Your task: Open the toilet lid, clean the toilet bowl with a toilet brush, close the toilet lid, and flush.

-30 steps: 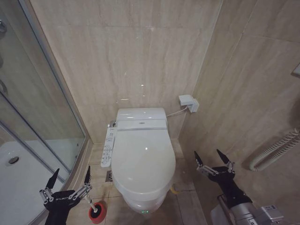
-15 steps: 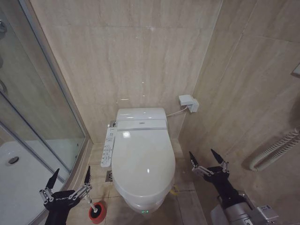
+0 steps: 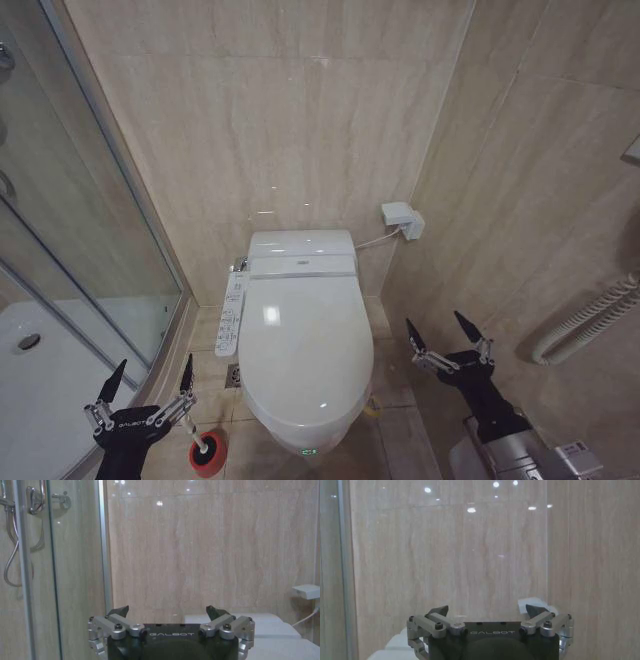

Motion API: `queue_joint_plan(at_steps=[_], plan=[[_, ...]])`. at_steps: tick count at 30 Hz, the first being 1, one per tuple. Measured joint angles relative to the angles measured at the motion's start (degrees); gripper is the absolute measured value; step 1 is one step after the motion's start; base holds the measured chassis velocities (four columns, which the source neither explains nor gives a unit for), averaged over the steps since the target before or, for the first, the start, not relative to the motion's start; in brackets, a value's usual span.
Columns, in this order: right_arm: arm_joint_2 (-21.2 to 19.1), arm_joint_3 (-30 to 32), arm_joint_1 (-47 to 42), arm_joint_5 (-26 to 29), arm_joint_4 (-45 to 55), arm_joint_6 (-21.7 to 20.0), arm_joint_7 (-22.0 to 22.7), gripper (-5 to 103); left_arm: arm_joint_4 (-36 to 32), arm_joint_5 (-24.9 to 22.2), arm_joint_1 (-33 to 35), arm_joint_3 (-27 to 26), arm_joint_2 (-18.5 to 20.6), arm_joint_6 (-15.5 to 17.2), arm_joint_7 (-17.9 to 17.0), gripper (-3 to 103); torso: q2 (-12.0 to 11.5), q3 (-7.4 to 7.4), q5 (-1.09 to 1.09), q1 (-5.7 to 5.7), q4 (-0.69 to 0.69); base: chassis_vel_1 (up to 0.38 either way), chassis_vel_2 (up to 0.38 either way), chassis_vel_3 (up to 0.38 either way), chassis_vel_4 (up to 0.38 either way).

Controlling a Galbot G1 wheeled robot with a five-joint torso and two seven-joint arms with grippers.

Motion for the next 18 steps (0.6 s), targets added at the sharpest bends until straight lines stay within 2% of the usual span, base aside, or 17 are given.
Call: queue_joint_plan(at_steps=[5,18], plan=[[-0.19,0.37,0.32,-1.61,-0.25,1.26,-0.25,100,0.00,0.00,0.00,0.00,0.00,0.00,0.00,100,0.00,0.00,0.00,0.00,0.00,0.000,0.000,0.000,0.000],[-0.16,-0.02,0.29,-2.02,-0.36,1.33,-0.57,100,0.00,0.00,0.00,0.00,0.00,0.00,0.00,100,0.00,0.00,0.00,0.00,0.00,0.000,0.000,0.000,0.000]])
